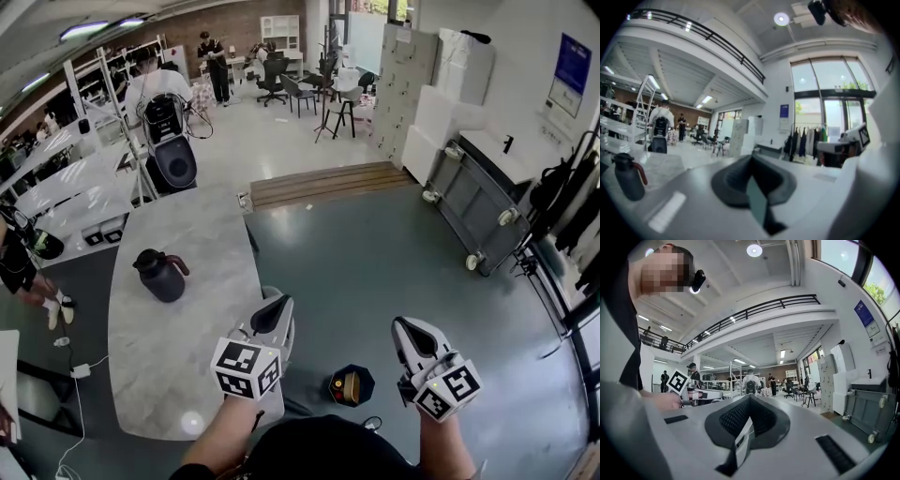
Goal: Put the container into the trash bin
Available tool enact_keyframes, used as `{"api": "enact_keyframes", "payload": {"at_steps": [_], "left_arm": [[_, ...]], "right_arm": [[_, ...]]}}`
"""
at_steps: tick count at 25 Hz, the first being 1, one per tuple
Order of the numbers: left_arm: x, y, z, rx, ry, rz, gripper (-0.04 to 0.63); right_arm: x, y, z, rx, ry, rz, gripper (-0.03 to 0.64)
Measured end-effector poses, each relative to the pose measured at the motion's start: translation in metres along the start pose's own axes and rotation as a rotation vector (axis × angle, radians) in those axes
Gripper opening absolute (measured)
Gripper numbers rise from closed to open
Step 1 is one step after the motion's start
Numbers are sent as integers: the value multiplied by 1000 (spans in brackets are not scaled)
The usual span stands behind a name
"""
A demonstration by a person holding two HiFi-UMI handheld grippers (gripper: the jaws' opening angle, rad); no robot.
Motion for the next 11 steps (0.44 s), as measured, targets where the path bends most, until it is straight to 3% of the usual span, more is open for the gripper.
{"api": "enact_keyframes", "payload": {"at_steps": [11], "left_arm": [[6, -13, 11, -25, 7, 15, 8]], "right_arm": [[-7, -7, 4, -18, 21, -5, -9]]}}
Point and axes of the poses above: the fingertips, and each gripper's own axes: z backward along the fingers, x to its right, y out of its top, the point moved 9 cm from there along z, backward along the fingers, and after that the axes turned 9 degrees about -x, right-handed, at the moved point
